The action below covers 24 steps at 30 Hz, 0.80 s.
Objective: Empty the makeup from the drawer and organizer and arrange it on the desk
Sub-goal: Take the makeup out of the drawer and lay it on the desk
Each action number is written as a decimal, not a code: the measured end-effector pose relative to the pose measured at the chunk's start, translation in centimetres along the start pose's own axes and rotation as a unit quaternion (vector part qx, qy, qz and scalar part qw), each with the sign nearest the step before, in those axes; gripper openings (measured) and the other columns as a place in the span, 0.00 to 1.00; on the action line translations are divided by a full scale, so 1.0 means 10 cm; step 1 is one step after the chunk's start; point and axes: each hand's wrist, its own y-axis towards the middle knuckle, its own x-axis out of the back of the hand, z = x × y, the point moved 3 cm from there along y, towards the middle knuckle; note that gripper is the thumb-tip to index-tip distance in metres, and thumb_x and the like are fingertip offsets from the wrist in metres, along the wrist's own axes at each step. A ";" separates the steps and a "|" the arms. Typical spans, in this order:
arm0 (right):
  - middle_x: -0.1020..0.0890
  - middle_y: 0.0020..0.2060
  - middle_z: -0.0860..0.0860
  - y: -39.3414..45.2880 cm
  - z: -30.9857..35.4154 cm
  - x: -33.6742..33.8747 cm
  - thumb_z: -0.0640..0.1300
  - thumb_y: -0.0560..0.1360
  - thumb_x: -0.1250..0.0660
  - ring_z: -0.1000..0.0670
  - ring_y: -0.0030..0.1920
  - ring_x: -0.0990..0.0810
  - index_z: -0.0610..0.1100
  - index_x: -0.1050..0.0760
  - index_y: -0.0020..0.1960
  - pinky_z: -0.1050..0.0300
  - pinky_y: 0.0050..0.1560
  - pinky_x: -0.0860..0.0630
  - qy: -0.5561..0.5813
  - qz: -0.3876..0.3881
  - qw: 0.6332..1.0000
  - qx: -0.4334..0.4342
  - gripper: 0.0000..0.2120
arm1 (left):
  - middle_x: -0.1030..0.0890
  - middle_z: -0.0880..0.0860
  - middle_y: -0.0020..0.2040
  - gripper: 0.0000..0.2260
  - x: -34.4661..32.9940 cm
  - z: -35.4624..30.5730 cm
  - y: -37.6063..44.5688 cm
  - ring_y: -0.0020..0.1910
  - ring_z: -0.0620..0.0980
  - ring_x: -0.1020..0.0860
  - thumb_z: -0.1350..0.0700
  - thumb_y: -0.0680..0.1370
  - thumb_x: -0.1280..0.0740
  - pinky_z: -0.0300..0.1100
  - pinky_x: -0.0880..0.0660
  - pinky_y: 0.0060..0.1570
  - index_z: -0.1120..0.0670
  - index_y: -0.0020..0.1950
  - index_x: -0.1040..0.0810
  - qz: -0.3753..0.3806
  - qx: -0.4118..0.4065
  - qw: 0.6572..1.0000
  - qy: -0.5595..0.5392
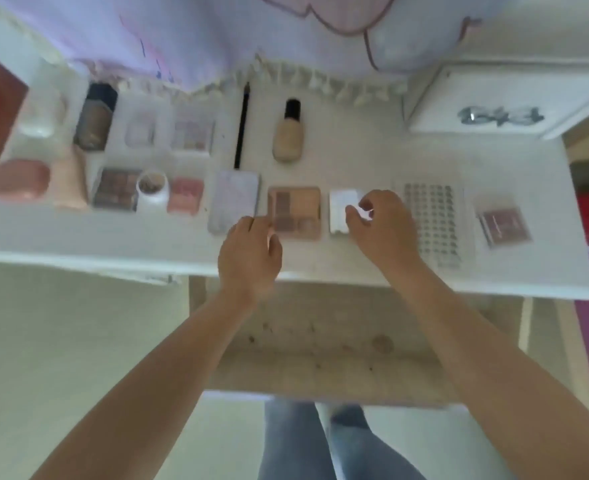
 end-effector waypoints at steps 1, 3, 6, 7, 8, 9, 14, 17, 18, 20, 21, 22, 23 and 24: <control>0.23 0.48 0.45 -0.21 -0.14 0.03 0.45 0.76 0.38 0.47 0.48 0.25 0.37 0.26 0.52 0.61 0.44 0.37 0.006 0.009 1.000 0.007 0.12 | 0.21 0.61 0.48 0.10 -0.12 -0.04 -0.28 0.48 0.62 0.22 0.60 0.76 0.39 0.49 0.26 0.45 0.62 0.54 0.23 0.041 0.052 0.998 -0.017; 0.25 0.41 0.47 -0.63 -0.41 0.04 0.44 0.76 0.38 0.50 0.42 0.28 0.36 0.25 0.49 0.60 0.43 0.35 0.002 0.044 0.999 0.019 0.11 | 0.22 0.59 0.53 0.11 -0.41 -0.10 -0.80 0.54 0.59 0.24 0.56 0.78 0.42 0.47 0.29 0.50 0.59 0.56 0.26 0.151 0.125 0.981 -0.015; 0.25 0.35 0.44 -1.21 -0.75 -0.06 0.42 0.75 0.37 0.47 0.37 0.30 0.36 0.26 0.40 0.57 0.39 0.36 0.005 0.092 0.996 0.011 0.10 | 0.21 0.59 0.49 0.09 -0.77 -0.17 -1.43 0.51 0.59 0.24 0.55 0.79 0.43 0.44 0.32 0.43 0.58 0.46 0.27 0.242 0.176 0.954 -0.006; 0.25 0.34 0.43 -1.37 -0.86 -0.12 0.42 0.75 0.37 0.46 0.36 0.29 0.37 0.27 0.38 0.59 0.37 0.39 0.009 0.112 0.994 -0.011 0.10 | 0.21 0.60 0.47 0.09 -0.87 -0.17 -1.59 0.48 0.59 0.24 0.56 0.79 0.43 0.43 0.33 0.41 0.58 0.42 0.30 0.259 0.206 0.943 -0.020; 0.25 0.32 0.42 -1.52 -0.97 -0.20 0.42 0.75 0.37 0.46 0.35 0.29 0.38 0.28 0.36 0.60 0.35 0.41 0.012 0.144 0.988 -0.050 0.11 | 0.22 0.61 0.46 0.10 -0.97 -0.15 -1.74 0.46 0.58 0.25 0.56 0.79 0.43 0.42 0.34 0.41 0.58 0.39 0.32 0.276 0.240 0.930 -0.035; 0.25 0.31 0.42 -1.68 -1.08 -0.29 0.42 0.75 0.38 0.45 0.33 0.27 0.37 0.28 0.35 0.60 0.33 0.41 0.025 0.185 0.977 -0.105 0.12 | 0.22 0.62 0.45 0.12 -1.05 -0.14 -1.87 0.45 0.58 0.25 0.55 0.79 0.44 0.41 0.35 0.41 0.59 0.38 0.32 0.287 0.274 0.916 -0.053; 0.23 0.31 0.45 -2.44 -1.50 -0.79 0.39 0.76 0.40 0.55 0.22 0.24 0.38 0.29 0.37 0.64 0.27 0.26 0.283 0.280 0.783 -0.477 0.10 | 0.20 0.59 0.46 0.11 -1.26 -0.13 -2.18 0.50 0.60 0.23 0.55 0.79 0.42 0.44 0.29 0.47 0.62 0.52 0.26 0.272 0.333 0.896 -0.115; 0.25 0.39 0.44 -2.49 -1.53 -0.95 0.31 0.77 0.44 0.50 0.39 0.21 0.35 0.30 0.51 0.58 0.49 0.25 0.512 0.077 0.677 -0.522 0.05 | 0.27 0.57 0.64 0.16 -1.34 -0.03 -2.33 0.65 0.55 0.31 0.58 0.79 0.42 0.43 0.35 0.63 0.61 0.65 0.32 0.270 0.260 0.923 -0.092; 0.25 0.41 0.44 -2.47 -1.52 -0.97 0.29 0.77 0.46 0.50 0.43 0.23 0.35 0.30 0.51 0.56 0.53 0.26 0.565 0.028 0.649 -0.509 0.08 | 0.33 0.58 0.69 0.19 -1.35 0.01 -2.39 0.70 0.55 0.37 0.59 0.79 0.43 0.42 0.39 0.67 0.62 0.69 0.36 0.261 0.217 0.938 -0.066; 0.25 0.40 0.45 -2.43 -1.47 -0.95 0.27 0.77 0.49 0.50 0.43 0.24 0.36 0.29 0.44 0.53 0.58 0.27 0.617 -0.021 0.621 -0.483 0.13 | 0.40 0.59 0.73 0.22 -1.37 0.10 -2.48 0.74 0.55 0.46 0.61 0.79 0.45 0.43 0.49 0.73 0.63 0.72 0.43 0.237 0.146 0.960 0.008; 0.25 0.39 0.44 -2.43 -1.44 -0.94 0.26 0.77 0.50 0.50 0.43 0.24 0.37 0.29 0.42 0.51 0.61 0.29 0.629 -0.029 0.616 -0.474 0.15 | 0.42 0.59 0.73 0.22 -1.37 0.14 -2.50 0.75 0.56 0.49 0.61 0.79 0.46 0.44 0.53 0.74 0.63 0.73 0.45 0.232 0.130 0.963 0.039; 0.25 0.38 0.44 -2.45 -1.41 -0.92 0.25 0.76 0.51 0.50 0.43 0.24 0.37 0.28 0.42 0.51 0.63 0.31 0.634 -0.035 0.618 -0.464 0.15 | 0.42 0.59 0.74 0.23 -1.36 0.17 -2.53 0.75 0.56 0.50 0.60 0.79 0.46 0.45 0.55 0.74 0.63 0.73 0.46 0.236 0.119 0.962 0.070; 0.25 0.39 0.44 -2.48 -1.38 -0.90 0.25 0.76 0.51 0.50 0.44 0.24 0.35 0.28 0.43 0.51 0.64 0.31 0.629 -0.035 0.625 -0.461 0.15 | 0.41 0.59 0.74 0.24 -1.33 0.19 -2.54 0.75 0.58 0.49 0.60 0.79 0.45 0.47 0.55 0.74 0.63 0.73 0.45 0.239 0.109 0.960 0.096; 0.24 0.41 0.44 -2.50 -1.35 -0.88 0.25 0.76 0.51 0.49 0.46 0.24 0.33 0.27 0.48 0.51 0.65 0.32 0.625 -0.036 0.631 -0.458 0.14 | 0.37 0.60 0.72 0.25 -1.28 0.20 -2.54 0.74 0.60 0.44 0.61 0.77 0.40 0.51 0.52 0.73 0.64 0.72 0.42 0.235 0.088 0.961 0.120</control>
